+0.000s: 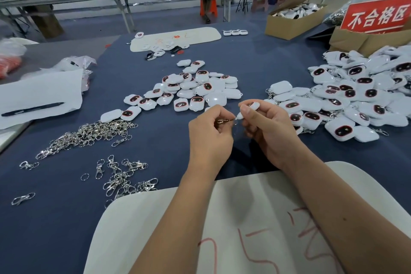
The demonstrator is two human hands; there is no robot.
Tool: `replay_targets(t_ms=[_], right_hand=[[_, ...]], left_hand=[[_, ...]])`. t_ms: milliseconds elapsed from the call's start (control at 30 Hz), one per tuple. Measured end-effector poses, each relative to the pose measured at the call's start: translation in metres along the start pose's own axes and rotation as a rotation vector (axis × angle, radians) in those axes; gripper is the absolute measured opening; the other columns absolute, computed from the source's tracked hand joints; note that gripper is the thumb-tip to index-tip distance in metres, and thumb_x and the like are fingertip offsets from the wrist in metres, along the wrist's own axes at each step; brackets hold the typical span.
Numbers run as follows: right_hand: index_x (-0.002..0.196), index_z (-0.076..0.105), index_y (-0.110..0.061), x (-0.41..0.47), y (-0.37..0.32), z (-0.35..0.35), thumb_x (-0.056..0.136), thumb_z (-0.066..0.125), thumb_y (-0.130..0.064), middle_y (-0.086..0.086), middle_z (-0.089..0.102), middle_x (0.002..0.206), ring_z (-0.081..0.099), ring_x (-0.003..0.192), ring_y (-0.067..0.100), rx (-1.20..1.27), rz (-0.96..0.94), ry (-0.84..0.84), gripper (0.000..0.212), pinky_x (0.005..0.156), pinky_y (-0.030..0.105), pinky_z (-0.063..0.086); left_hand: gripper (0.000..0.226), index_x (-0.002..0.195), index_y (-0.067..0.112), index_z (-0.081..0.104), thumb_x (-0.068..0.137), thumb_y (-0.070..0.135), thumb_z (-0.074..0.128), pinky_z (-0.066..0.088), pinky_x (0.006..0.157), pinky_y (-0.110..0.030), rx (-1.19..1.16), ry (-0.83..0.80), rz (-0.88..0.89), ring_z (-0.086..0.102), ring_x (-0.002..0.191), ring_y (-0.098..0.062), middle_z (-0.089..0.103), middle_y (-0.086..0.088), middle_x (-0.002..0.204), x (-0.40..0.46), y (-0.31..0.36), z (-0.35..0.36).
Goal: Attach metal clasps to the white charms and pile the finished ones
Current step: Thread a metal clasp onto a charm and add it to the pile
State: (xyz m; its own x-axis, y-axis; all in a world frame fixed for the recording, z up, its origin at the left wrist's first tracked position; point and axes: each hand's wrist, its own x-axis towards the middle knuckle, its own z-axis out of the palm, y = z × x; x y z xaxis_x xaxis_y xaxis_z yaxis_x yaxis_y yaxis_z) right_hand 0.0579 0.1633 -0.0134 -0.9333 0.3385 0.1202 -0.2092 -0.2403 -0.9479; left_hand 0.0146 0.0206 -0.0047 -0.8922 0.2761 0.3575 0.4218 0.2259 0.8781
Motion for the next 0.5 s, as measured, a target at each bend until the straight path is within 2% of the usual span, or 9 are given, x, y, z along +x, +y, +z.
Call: replay_targets(t_ms=[67, 100, 167, 233, 267, 300, 333, 400, 500], right_hand=[[0.093, 0.076, -0.021, 0.001, 0.002, 0.000, 0.086, 0.078, -0.030, 0.000, 0.064, 0.068, 0.053, 0.060, 0.010, -0.093, -0.055, 0.080, 0.011, 0.055, 0.025, 0.045], [0.100, 0.074, -0.018, 0.001, 0.004, 0.000, 0.087, 0.078, -0.030, -0.001, 0.065, 0.068, 0.055, 0.060, 0.010, -0.133, -0.089, 0.142, 0.018, 0.054, 0.025, 0.045], [0.129, 0.064, -0.015, 0.003, 0.005, 0.000, 0.090, 0.078, -0.029, -0.002, 0.070, 0.071, 0.056, 0.059, 0.009, -0.147, -0.138, 0.300, 0.044, 0.054, 0.026, 0.046], [0.160, 0.030, -0.019, 0.005, 0.004, -0.002, 0.092, 0.076, -0.032, 0.001, 0.073, 0.083, 0.053, 0.056, 0.010, -0.104, -0.154, 0.403, 0.083, 0.060, 0.028, 0.050], [0.165, 0.014, -0.023, 0.005, 0.003, -0.002, 0.093, 0.073, -0.034, 0.001, 0.073, 0.088, 0.053, 0.056, 0.010, -0.101, -0.157, 0.419, 0.094, 0.065, 0.030, 0.052], [0.166, 0.007, -0.026, 0.005, 0.004, -0.002, 0.094, 0.071, -0.035, 0.001, 0.073, 0.091, 0.055, 0.056, 0.009, -0.134, -0.157, 0.423, 0.096, 0.069, 0.032, 0.053], [0.165, 0.010, -0.026, 0.005, 0.005, -0.001, 0.096, 0.069, -0.035, -0.001, 0.072, 0.092, 0.057, 0.057, 0.009, -0.206, -0.155, 0.415, 0.092, 0.071, 0.033, 0.054], [0.158, 0.031, -0.020, 0.004, 0.008, 0.001, 0.100, 0.067, -0.030, -0.004, 0.072, 0.088, 0.059, 0.057, 0.010, -0.408, -0.164, 0.347, 0.069, 0.068, 0.032, 0.053], [0.132, 0.059, -0.019, 0.002, 0.012, 0.007, 0.099, 0.069, -0.026, -0.009, 0.069, 0.080, 0.057, 0.061, 0.007, -0.715, -0.265, 0.197, 0.035, 0.067, 0.026, 0.051]], left_hand=[[0.022, 0.089, 0.022, 0.072, 0.088, 0.001, 0.065, 0.050, 0.077, -0.015, 0.095, -0.037, 0.047, 0.064, 0.086, -0.007, 0.070, 0.013, 0.087, -0.001, 0.000, 0.000], [0.022, 0.098, 0.021, 0.072, 0.088, 0.003, 0.065, 0.049, 0.088, -0.022, 0.203, -0.047, 0.086, 0.062, 0.097, -0.008, 0.070, 0.011, 0.099, -0.001, -0.001, 0.001], [0.035, 0.124, 0.020, 0.067, 0.089, 0.013, 0.067, 0.040, 0.107, -0.032, 0.500, -0.061, 0.135, 0.046, 0.128, -0.018, 0.062, 0.004, 0.128, -0.001, -0.005, 0.001], [0.046, 0.137, 0.019, 0.057, 0.092, 0.024, 0.065, 0.032, 0.116, -0.037, 0.678, -0.087, 0.109, 0.028, 0.145, -0.023, 0.050, 0.002, 0.146, -0.001, -0.007, 0.001], [0.044, 0.136, 0.019, 0.057, 0.093, 0.026, 0.063, 0.031, 0.116, -0.036, 0.704, -0.093, 0.093, 0.027, 0.146, -0.024, 0.050, 0.003, 0.146, -0.001, -0.007, 0.001], [0.037, 0.130, 0.020, 0.060, 0.093, 0.027, 0.061, 0.033, 0.113, -0.035, 0.696, -0.086, 0.080, 0.033, 0.142, -0.025, 0.055, 0.003, 0.140, -0.002, -0.007, 0.001], [0.028, 0.120, 0.020, 0.064, 0.093, 0.026, 0.061, 0.037, 0.107, -0.034, 0.675, -0.059, 0.074, 0.042, 0.132, -0.024, 0.061, 0.003, 0.128, -0.002, -0.006, 0.000], [0.010, 0.098, 0.021, 0.065, 0.091, 0.026, 0.062, 0.042, 0.092, -0.035, 0.670, 0.005, 0.056, 0.049, 0.109, -0.023, 0.064, 0.003, 0.105, -0.001, -0.003, -0.003], [0.006, 0.089, 0.019, 0.065, 0.087, 0.015, 0.061, 0.049, 0.083, -0.042, 0.579, -0.035, 0.011, 0.056, 0.096, -0.023, 0.066, 0.003, 0.093, 0.002, -0.005, -0.011]])
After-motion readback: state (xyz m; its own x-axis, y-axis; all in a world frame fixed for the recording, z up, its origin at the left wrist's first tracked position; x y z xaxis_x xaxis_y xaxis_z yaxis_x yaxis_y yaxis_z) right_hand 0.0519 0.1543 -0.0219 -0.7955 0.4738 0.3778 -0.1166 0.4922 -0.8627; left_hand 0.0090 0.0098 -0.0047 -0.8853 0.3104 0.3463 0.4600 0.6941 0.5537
